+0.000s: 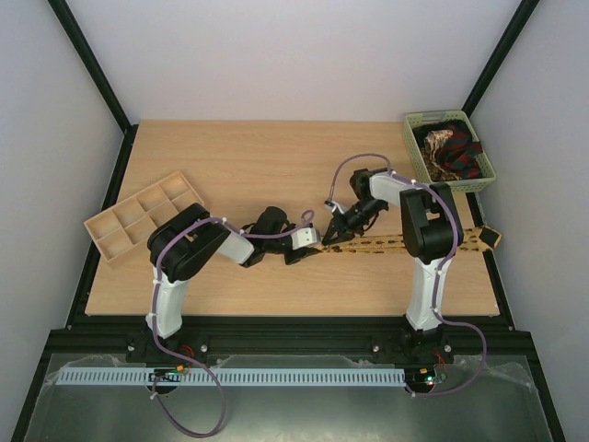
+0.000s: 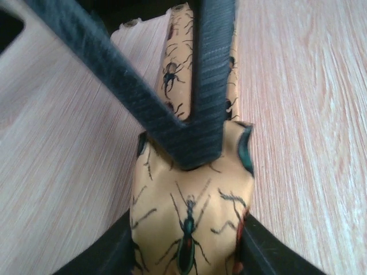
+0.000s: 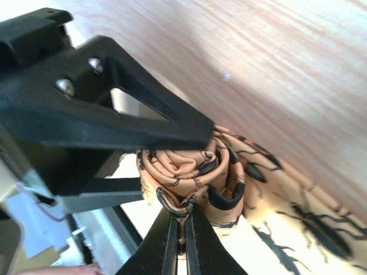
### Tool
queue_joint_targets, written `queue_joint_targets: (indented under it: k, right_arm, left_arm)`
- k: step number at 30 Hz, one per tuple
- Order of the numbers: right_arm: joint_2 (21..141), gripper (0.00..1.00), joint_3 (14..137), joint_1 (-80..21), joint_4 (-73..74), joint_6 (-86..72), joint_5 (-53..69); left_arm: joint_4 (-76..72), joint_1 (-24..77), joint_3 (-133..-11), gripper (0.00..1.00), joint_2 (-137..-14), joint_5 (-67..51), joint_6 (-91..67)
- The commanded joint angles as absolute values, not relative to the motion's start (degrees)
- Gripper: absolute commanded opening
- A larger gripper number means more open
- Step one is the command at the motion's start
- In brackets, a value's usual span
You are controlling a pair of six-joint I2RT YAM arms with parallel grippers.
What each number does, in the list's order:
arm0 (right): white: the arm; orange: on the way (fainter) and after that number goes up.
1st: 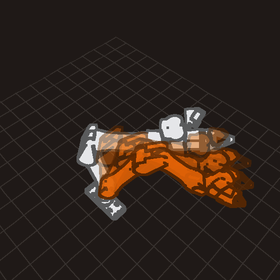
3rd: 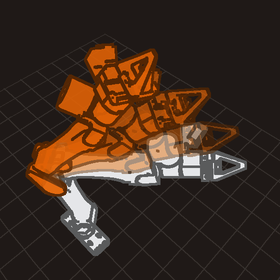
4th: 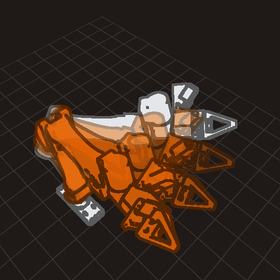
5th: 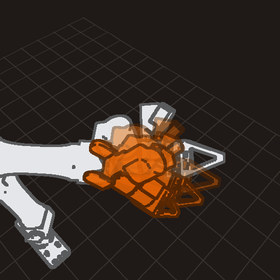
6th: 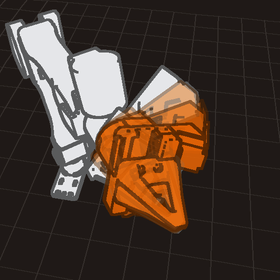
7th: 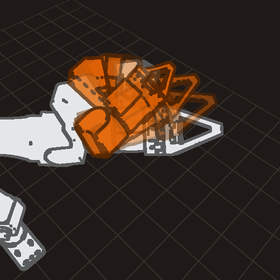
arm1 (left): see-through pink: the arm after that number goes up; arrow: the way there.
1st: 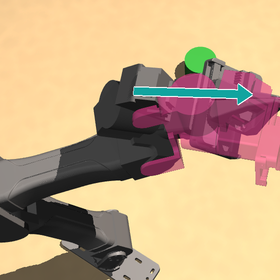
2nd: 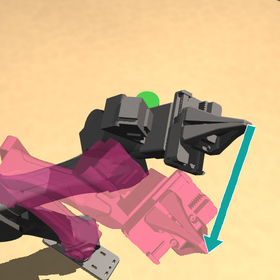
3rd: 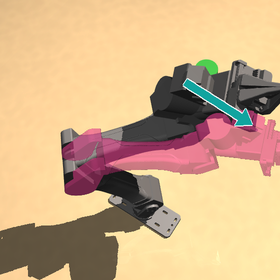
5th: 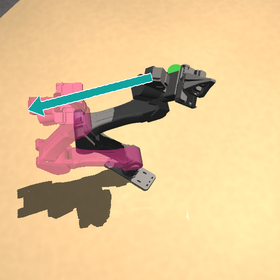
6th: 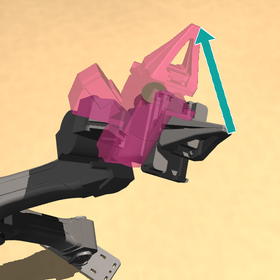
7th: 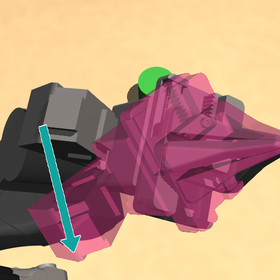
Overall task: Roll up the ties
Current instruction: Roll the tie at the center of the board.
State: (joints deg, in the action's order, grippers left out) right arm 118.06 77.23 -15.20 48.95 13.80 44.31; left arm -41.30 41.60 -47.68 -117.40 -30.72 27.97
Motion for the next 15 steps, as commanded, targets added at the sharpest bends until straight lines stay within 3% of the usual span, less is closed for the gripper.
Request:
queue_joint_targets:
  k: [1, 3, 5, 10, 15]
  right_arm:
    - [118.39, 0.01, 75.07, -14.47, 46.63, 14.22, 36.5]
    - [118.74, 0.01, 74.0, -13.4, 44.91, 14.61, 34.78]
    - [119.57, 0.01, 73.75, -12.67, 44.33, 15.11, 33.87]
    - [120.25, 0.02, 72.43, -11.98, 43.05, 15.4, 32.13]
    - [120.64, 0.01, 71.69, -11.74, 41.41, 14.6, 31.0]
  left_arm:
    - [-33.16, 41.26, -47.44, 0.46, -118.55, -30.11, 26.46]
    - [-34.48, 40.14, -47.17, 0.62, -117.33, -34.8, 24.85]
    - [-36.0, 40.01, -46.82, 0.71, -116.24, -37.06, 23.77]
    - [-37.7, 40.67, -48.4, 0.82, -117.03, -39.61, 21.5]
    - [-37.48, 42.28, -52.8, 0.85, -121.87, -38.8, 21.13]
